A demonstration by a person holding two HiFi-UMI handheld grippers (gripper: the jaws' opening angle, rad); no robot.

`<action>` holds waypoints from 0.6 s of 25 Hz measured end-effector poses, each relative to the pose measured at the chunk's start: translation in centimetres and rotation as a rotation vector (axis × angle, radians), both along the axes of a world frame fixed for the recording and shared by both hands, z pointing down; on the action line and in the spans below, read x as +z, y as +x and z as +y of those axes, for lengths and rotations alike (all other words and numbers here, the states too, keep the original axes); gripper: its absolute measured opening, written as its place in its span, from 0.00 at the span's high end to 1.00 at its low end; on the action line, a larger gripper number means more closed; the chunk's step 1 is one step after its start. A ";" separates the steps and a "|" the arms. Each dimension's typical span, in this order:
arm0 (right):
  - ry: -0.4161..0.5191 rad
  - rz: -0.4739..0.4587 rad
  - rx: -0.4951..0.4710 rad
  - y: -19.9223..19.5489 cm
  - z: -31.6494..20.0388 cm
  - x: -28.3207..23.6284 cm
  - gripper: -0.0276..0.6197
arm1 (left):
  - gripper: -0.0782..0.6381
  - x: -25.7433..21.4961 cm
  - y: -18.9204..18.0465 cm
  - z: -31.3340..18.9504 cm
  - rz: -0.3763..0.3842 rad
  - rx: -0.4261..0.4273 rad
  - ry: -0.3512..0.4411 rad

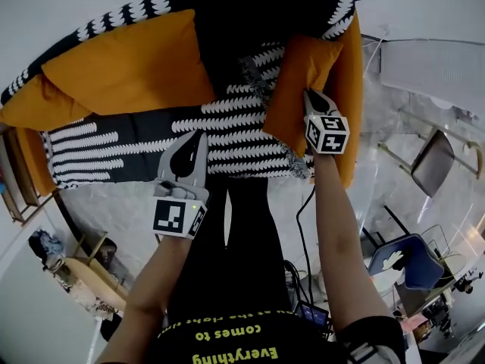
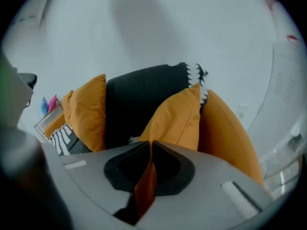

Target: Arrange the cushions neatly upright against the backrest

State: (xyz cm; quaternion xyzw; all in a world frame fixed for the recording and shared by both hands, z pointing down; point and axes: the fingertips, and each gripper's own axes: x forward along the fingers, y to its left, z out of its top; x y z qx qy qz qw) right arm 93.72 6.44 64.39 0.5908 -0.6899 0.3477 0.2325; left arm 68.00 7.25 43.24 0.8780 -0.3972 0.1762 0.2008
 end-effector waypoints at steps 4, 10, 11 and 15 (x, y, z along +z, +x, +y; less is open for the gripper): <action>0.040 0.152 -0.306 -1.6 -0.5 -4.5 0.91 | 0.89 -0.9 -1.3 -0.9 -0.001 -0.037 0.018; 0.053 0.325 -0.874 -5.5 -1.6 -6.9 0.92 | 0.89 -2.0 -3.6 -1.3 -0.005 -0.094 0.038; 0.048 0.367 -0.969 -6.2 -2.0 -6.6 0.92 | 0.89 -2.0 -4.0 -1.3 -0.006 -0.105 0.036; 0.032 0.511 -1.277 -8.6 -4.7 -4.1 0.92 | 0.89 -1.7 -5.6 -0.7 -0.015 -0.145 0.027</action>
